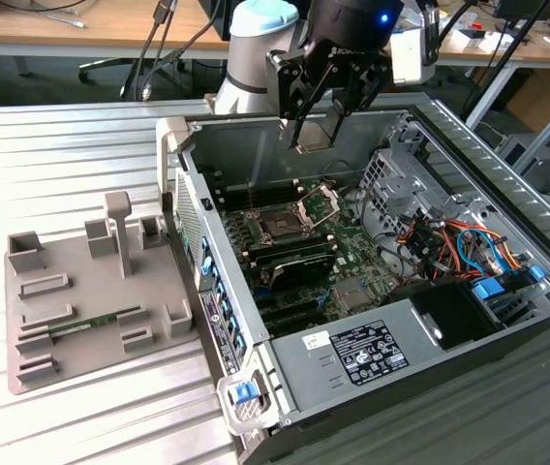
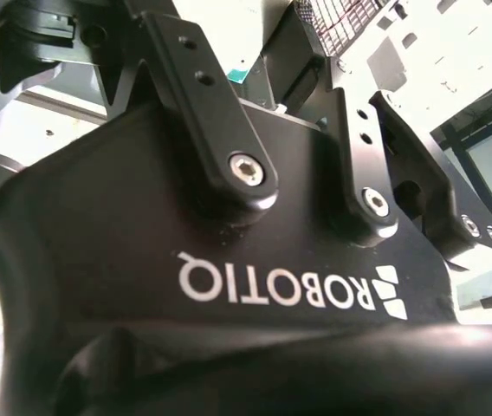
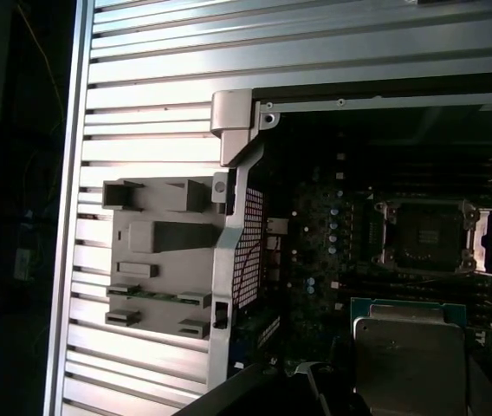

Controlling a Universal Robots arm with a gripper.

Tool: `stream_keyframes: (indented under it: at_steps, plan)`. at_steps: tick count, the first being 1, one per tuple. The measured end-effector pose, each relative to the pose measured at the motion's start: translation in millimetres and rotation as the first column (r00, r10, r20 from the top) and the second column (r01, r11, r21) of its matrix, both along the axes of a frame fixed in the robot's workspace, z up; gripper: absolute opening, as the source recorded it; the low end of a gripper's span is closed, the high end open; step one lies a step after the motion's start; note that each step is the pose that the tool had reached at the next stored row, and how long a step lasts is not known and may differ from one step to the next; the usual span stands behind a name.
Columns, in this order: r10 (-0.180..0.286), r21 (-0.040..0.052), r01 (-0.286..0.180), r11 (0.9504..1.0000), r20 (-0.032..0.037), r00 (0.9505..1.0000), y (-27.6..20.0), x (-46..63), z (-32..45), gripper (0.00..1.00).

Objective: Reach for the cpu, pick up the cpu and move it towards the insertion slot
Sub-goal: 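Pick up the cpu and move it towards the insertion slot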

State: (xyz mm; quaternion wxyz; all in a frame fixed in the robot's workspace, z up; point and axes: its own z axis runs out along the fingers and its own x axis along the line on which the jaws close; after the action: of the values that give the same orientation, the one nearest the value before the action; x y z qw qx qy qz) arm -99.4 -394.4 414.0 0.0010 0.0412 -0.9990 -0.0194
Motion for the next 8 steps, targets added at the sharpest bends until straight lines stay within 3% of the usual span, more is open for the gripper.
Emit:
stream_keyframes:
  at_steps: [8]
  plan:
    - [0.0, 0.0, 0.0, 1.0, 0.0, 1.0, 0.0, 3.0, -0.1, 0.55]
